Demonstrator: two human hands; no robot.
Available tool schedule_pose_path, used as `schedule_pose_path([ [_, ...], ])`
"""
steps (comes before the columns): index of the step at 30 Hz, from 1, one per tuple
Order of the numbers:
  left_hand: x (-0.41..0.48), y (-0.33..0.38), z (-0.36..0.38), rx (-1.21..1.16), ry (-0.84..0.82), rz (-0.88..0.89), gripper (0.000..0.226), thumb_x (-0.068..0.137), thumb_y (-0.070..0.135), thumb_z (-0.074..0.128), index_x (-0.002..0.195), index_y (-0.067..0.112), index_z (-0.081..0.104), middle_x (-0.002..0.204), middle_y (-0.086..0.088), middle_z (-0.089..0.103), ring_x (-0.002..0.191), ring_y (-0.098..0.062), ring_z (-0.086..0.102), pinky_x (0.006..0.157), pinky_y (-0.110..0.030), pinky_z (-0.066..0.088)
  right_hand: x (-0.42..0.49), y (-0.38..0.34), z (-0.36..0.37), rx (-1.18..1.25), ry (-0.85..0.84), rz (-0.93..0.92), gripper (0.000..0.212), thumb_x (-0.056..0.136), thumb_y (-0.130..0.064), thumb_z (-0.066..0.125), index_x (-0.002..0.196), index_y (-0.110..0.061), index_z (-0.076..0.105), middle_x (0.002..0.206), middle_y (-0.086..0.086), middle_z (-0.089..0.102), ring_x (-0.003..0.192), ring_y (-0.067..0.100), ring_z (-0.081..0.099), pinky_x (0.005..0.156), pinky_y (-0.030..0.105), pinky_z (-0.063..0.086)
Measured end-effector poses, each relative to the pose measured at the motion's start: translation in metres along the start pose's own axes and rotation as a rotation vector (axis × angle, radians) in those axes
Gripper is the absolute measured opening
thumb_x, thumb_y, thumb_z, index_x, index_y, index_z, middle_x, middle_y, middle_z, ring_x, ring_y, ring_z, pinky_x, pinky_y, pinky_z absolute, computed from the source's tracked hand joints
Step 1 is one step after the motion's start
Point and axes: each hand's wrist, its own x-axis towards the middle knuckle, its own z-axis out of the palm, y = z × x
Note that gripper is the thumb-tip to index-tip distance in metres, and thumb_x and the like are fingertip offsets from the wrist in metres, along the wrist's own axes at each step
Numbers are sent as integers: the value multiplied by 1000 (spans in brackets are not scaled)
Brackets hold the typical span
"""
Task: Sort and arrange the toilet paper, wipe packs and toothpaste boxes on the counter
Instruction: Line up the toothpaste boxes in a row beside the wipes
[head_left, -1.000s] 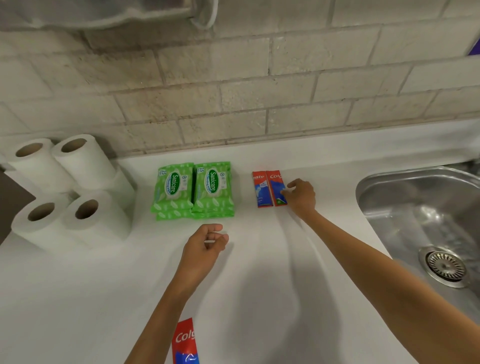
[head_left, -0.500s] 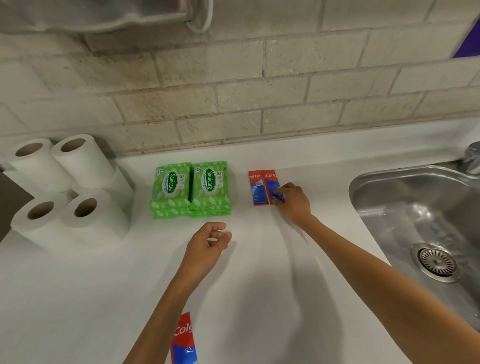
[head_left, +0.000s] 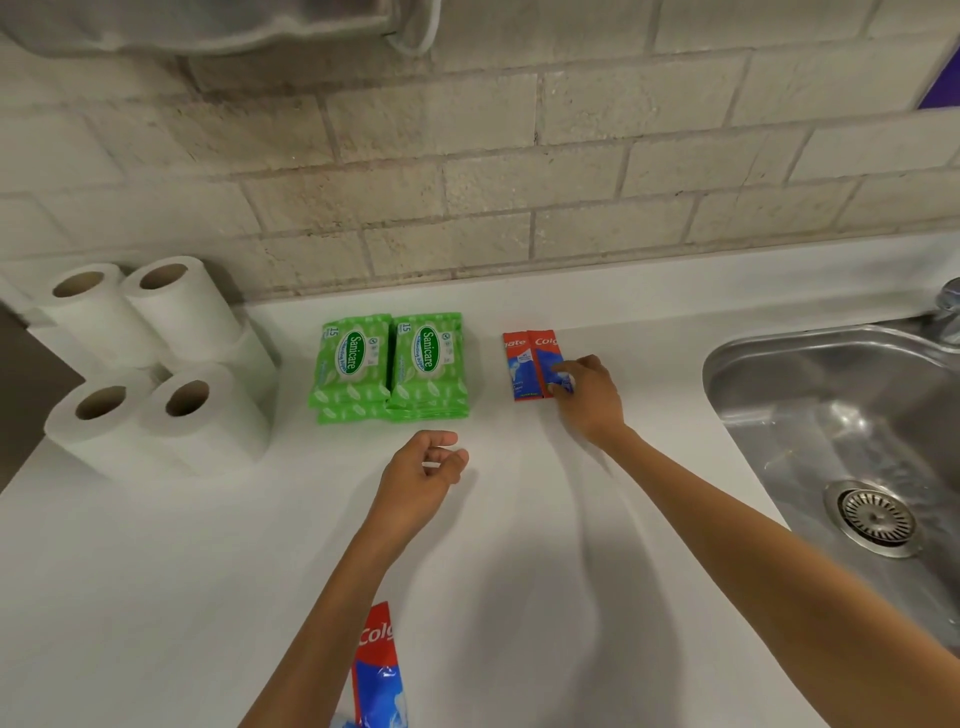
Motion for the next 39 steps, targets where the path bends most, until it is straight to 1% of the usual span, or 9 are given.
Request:
schedule_pose_path([
  [6,-18,10,-10,3,17,42,20,90,21,57,110,17,56,91,3,59,91,-21,63,88,-37,49,-50,-33,-2,13,-18,-150,33,87,-24,62,118,-14,62,128,12,51,107,29,57,85,32,47],
  [9,-34,9,-20,-3,47,47,23,89,20,58,111,14,56,87,4,58,86,-19,63,81,-34,49,-87,-53,2,-1,-113,-200,34,84,-30,65,115,-16,64,123,10,53,105,26,57,87,35,49],
  [14,-60,-5,-41,10,87,34,25,88,17,59,113,12,56,97,-5,61,81,-19,61,73,-29,46,-143,-86,14,-84,-330,-279,46,77,-41,71,118,-20,62,118,10,53,107,23,56,91,31,44],
  [20,-90,-34,-71,83,116,-7,28,88,20,59,115,10,56,104,-9,64,92,-23,63,86,-38,49,-193,-120,39,-249,-636,-372,76,67,-50,76,132,-20,50,123,12,49,114,24,48,97,35,43],
  [23,-104,-53,-83,146,131,-23,29,88,21,58,115,11,56,109,-10,65,100,-26,63,88,-38,49,-213,-130,50,-331,-700,-335,83,61,-58,76,130,-20,49,117,9,48,107,22,51,86,32,46],
  [26,-117,-74,-92,209,123,-26,28,89,18,57,116,12,55,109,-8,64,97,-21,61,84,-30,48,-235,-135,57,-377,-719,-302,83,58,-63,75,124,-20,49,114,5,50,95,17,52,74,26,43],
  [30,-127,-96,-96,274,79,-13,28,88,13,54,116,11,56,106,-5,63,90,-13,55,72,-18,41,-262,-136,63,-415,-649,-396,73,56,-61,77,108,-16,54,98,3,49,79,14,45,66,25,35],
  [36,-135,-109,-102,306,39,-6,29,89,11,52,118,12,55,115,-7,62,95,-11,53,74,-22,44,-283,-136,66,-428,-635,-400,63,64,-54,76,109,-15,55,97,0,47,81,13,42,68,24,34],
  [39,-142,-113,-105,372,-86,62,38,85,7,59,122,13,54,119,-6,61,98,-10,54,76,-18,46,-285,-135,65,-378,-616,-382,56,65,-46,78,109,-16,58,92,-4,43,80,12,43,68,23,32],
])
